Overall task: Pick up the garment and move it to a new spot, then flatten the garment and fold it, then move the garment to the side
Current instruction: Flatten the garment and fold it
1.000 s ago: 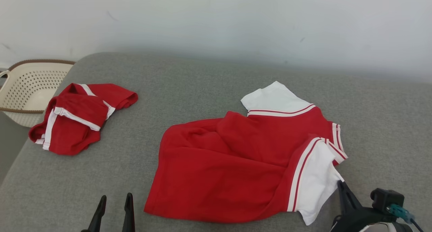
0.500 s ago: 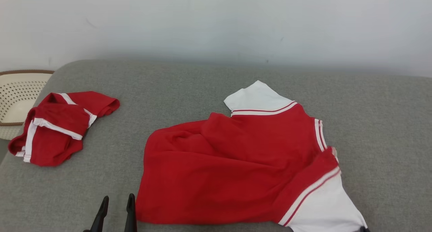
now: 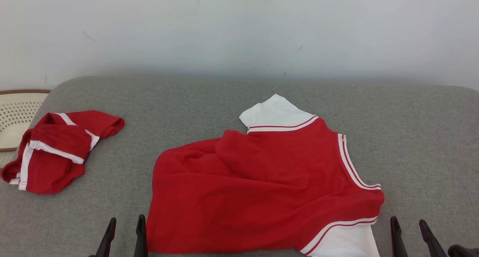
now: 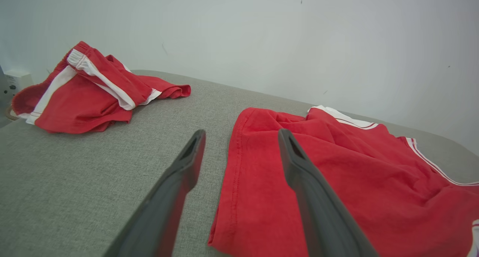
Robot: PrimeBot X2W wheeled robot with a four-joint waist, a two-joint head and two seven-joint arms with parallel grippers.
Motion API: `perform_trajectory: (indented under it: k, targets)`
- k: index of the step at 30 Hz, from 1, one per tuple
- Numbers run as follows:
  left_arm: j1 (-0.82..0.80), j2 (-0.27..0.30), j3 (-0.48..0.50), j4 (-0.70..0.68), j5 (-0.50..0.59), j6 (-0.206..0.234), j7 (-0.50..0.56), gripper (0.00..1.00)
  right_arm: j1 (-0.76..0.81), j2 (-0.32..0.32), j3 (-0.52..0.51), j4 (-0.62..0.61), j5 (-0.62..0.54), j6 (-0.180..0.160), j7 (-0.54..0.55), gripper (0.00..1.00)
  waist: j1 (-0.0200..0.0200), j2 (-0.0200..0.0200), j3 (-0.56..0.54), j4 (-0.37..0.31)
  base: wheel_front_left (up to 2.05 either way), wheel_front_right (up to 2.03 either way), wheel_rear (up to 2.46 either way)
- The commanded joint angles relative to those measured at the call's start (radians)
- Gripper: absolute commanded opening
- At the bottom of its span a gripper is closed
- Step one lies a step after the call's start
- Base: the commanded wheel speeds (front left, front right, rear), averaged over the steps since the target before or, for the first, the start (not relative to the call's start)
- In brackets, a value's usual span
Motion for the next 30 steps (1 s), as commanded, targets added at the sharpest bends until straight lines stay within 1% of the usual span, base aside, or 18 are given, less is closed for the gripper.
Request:
perform_trajectory:
  k: [1, 6, 10, 16, 22, 30]
  targets:
    - [0.022, 0.000, 0.004, -0.004, 0.017, -0.002, -0.004, 1.00, -0.013, 0.001, 0.008, -0.007, -0.010, 0.000, -0.025, 1.00, 0.0001, 0.0000, -0.006, -0.006, 0.00, 0.00, 0.00]
    - [0.024, 0.000, 0.002, -0.020, 0.044, 0.005, -0.004, 1.00, -0.039, 0.001, 0.027, 0.001, -0.037, 0.000, -0.094, 1.00, 0.0001, 0.0000, -0.016, -0.012, 0.00, 0.00, 0.00]
    - [0.034, 0.000, 0.001, -0.031, 0.072, 0.013, -0.004, 1.00, -0.035, 0.001, 0.028, 0.018, -0.055, 0.000, -0.121, 1.00, 0.0001, 0.0000, -0.024, -0.014, 0.00, 0.00, 0.00]
    - [0.043, 0.001, 0.024, -0.041, 0.099, 0.010, -0.004, 1.00, -0.019, 0.001, 0.020, 0.031, -0.046, 0.000, -0.162, 1.00, 0.0001, 0.0000, -0.034, -0.026, 0.00, 0.00, 0.00]
    - [0.049, 0.000, 0.020, -0.059, 0.125, 0.018, -0.004, 1.00, -0.007, 0.001, 0.018, 0.039, -0.049, 0.000, -0.180, 1.00, 0.0001, 0.0000, -0.042, -0.031, 0.00, 0.00, 0.00]
    - [0.059, 0.000, 0.020, -0.066, 0.132, 0.022, -0.004, 1.00, -0.008, 0.001, 0.023, 0.041, -0.052, 0.000, -0.184, 1.00, 0.0001, 0.0000, -0.047, -0.032, 0.00, 0.00, 0.00]
